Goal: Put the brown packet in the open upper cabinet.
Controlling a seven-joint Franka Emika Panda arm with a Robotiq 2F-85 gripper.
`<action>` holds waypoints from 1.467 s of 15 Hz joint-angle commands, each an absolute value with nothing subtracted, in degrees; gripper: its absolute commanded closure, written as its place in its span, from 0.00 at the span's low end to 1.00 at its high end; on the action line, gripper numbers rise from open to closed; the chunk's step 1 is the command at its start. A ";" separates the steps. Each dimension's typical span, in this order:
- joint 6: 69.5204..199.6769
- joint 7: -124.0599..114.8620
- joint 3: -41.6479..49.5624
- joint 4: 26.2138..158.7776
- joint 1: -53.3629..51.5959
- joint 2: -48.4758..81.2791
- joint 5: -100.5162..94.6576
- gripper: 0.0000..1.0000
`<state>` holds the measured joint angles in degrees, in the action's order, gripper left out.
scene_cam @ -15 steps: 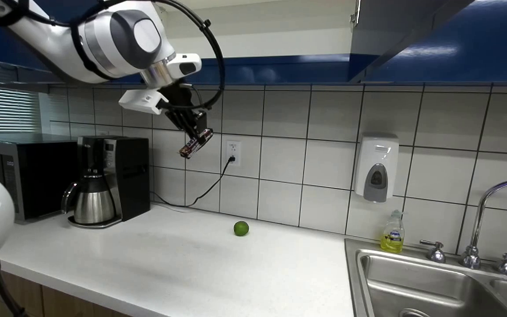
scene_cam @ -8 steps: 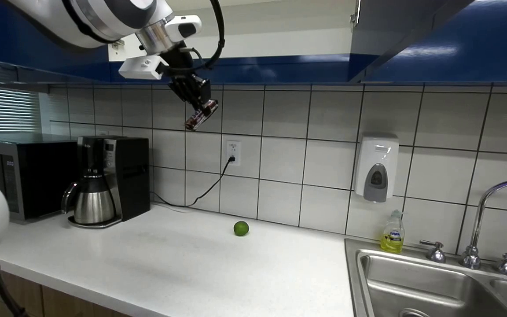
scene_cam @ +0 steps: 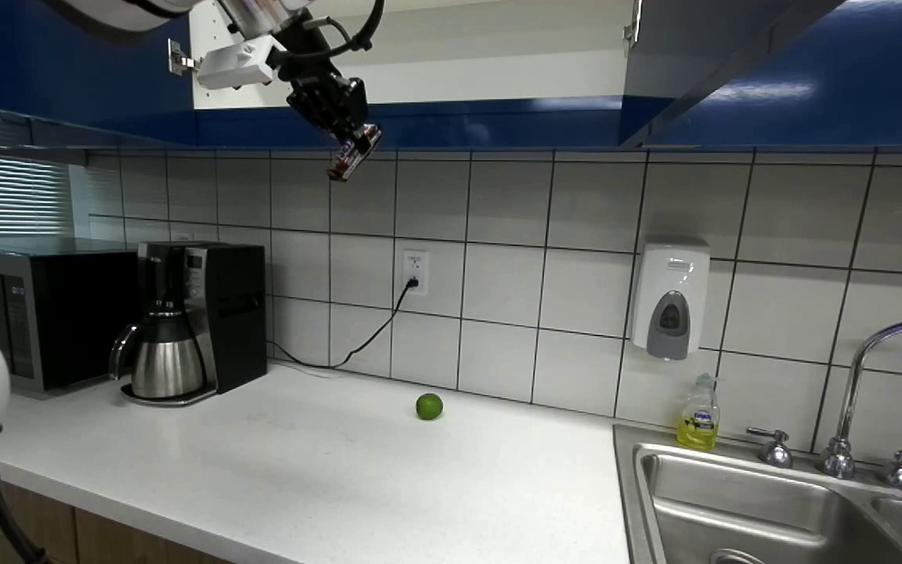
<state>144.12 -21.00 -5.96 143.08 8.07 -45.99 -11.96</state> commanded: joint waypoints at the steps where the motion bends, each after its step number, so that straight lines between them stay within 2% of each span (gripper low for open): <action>1: 143.03 -17.73 -8.39 139.38 9.02 -46.13 -12.54 0.93; 9: 143.29 -16.22 -12.62 131.81 10.44 -43.00 -16.24 0.93; 22: 139.65 -18.10 -12.41 116.02 10.95 -32.06 -16.53 0.93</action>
<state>142.87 -17.64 -11.52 122.07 10.00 -35.79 -16.13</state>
